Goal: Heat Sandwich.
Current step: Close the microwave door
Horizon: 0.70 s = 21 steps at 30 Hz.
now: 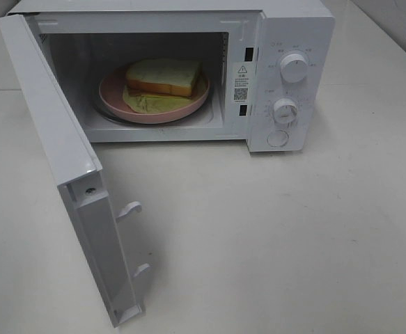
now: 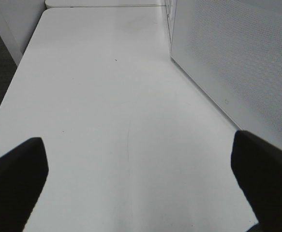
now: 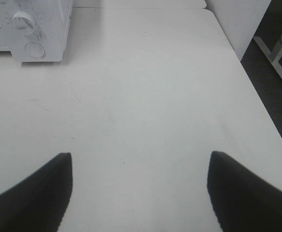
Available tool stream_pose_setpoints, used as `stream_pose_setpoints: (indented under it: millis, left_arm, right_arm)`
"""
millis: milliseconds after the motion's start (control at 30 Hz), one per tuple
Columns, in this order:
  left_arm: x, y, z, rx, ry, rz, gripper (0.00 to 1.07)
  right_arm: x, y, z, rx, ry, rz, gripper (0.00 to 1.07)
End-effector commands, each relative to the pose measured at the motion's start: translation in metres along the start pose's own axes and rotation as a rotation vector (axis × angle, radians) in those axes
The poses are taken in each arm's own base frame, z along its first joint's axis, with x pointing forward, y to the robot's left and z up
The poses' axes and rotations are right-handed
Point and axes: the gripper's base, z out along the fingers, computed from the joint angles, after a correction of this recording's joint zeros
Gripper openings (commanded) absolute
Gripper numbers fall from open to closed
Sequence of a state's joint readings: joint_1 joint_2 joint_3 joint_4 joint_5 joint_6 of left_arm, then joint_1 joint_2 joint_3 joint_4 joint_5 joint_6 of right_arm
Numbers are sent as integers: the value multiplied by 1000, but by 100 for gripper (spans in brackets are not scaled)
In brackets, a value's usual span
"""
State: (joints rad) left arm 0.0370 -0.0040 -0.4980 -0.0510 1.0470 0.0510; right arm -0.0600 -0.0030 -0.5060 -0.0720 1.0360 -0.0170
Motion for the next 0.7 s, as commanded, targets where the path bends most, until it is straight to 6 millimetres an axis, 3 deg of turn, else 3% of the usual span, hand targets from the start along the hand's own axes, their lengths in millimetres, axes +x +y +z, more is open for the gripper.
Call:
stream_pose_setpoints:
  millis: [33, 700]
  left_arm:
    - [2, 0, -3, 3, -35, -1, 98]
    - [2, 0, -3, 3, -35, -1, 98]
  right_arm:
    - [1, -1, -4, 14, -40, 5, 74]
    - [1, -2, -3, -51, -48, -32, 74]
